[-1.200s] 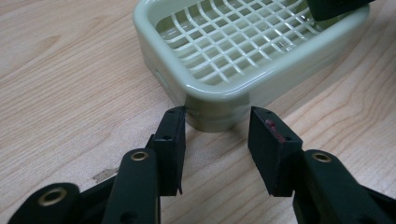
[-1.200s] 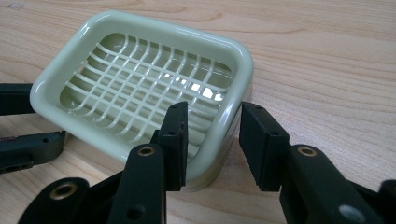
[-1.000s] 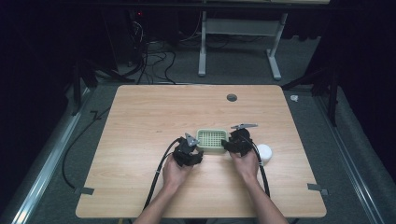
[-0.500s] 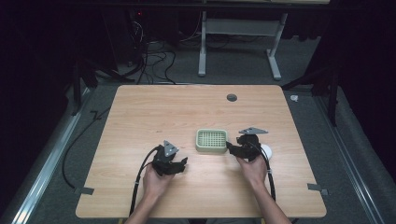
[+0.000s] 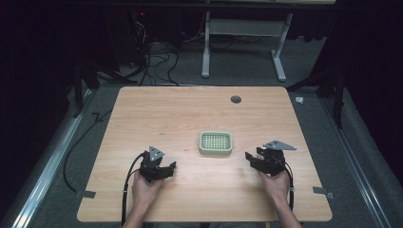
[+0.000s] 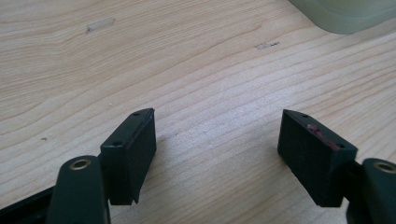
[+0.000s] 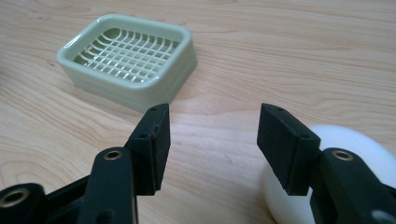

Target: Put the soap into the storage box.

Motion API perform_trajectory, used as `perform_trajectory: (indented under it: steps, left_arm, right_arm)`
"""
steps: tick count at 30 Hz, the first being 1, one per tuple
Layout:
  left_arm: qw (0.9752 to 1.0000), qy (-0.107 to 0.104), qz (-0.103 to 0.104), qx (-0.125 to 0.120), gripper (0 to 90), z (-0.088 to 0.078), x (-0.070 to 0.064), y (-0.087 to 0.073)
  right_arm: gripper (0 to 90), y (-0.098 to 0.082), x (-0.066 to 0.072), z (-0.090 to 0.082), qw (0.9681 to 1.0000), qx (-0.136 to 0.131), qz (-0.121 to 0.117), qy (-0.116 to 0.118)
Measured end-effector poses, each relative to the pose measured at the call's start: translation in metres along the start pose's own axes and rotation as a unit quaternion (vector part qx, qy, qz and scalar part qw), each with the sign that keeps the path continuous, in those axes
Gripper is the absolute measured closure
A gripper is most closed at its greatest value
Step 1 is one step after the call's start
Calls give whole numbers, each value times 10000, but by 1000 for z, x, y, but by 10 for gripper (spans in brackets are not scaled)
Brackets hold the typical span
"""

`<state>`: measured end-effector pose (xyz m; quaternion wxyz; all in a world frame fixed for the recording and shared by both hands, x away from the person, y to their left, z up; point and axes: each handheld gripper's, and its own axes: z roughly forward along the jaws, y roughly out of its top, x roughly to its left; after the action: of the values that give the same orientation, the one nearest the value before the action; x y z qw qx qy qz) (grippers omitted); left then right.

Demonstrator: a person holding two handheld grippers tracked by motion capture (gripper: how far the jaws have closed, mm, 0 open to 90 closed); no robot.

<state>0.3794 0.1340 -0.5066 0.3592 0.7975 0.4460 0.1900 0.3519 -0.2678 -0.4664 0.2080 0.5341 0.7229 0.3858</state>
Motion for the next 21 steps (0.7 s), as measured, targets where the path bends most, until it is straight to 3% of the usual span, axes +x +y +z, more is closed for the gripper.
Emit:
perform_trajectory:
  steps: [8, 19, 21]
  left_arm:
    - [10000, 25, -5, 9, 284, -1, -1, 0]
    - [10000, 44, -8, 8, 285, -1, -1, -1]
    - [10000, 43, -10, 8, 285, -1, -1, -1]
  right_arm:
    - [439, -14, -18, -28, 9995, -156, 86, -267]
    - [396, -35, -46, -41, 9976, -123, 377, -574]
    - [389, -37, -48, -41, 9976, -107, 313, -609]
